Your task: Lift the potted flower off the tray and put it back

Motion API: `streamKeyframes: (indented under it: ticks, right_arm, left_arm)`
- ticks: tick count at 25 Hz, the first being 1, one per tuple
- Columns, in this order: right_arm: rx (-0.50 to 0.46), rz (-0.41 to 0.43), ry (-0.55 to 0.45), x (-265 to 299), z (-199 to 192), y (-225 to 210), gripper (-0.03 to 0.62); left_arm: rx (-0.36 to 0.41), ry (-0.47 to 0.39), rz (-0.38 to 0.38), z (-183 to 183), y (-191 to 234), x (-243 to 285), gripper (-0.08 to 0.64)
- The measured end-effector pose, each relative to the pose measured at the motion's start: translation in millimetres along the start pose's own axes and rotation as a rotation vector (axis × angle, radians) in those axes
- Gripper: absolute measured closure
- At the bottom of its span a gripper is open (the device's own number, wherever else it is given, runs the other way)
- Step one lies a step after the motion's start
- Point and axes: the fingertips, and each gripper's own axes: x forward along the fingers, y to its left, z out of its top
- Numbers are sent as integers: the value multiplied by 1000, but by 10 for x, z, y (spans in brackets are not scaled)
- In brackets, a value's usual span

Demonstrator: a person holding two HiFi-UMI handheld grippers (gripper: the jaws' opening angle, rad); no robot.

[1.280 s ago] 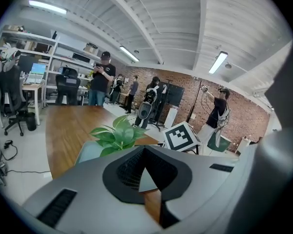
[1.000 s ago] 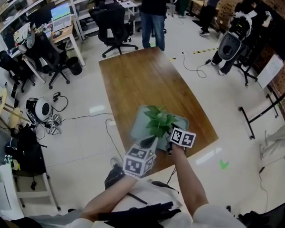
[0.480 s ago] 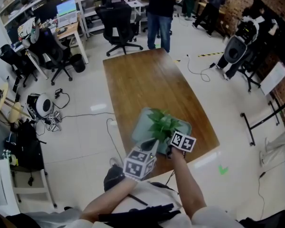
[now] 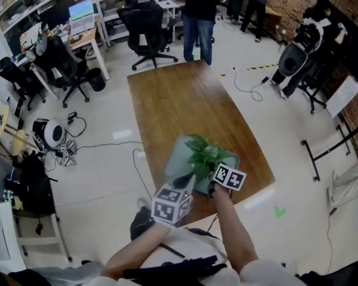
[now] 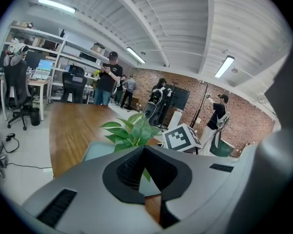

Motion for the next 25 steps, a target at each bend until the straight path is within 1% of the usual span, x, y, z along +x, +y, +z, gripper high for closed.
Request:
streamKeyframes:
  ticks: [9, 13, 18, 25]
  right_arm:
    - [-15, -21, -44, -321, 323, -118, 549]
    - [-18, -5, -39, -565, 346, -131, 549]
    - [-40, 63, 0, -854, 189, 28, 549]
    - [-99, 185, 93, -1036, -319, 454, 549]
  left_arm:
    - [-51, -4, 17, 39, 49, -13, 565]
    - [-64, -1, 56, 7, 137, -88, 565]
    - [-85, -4, 145, -69, 328, -276, 565]
    - [-174, -48, 272, -290, 596, -711, 565]
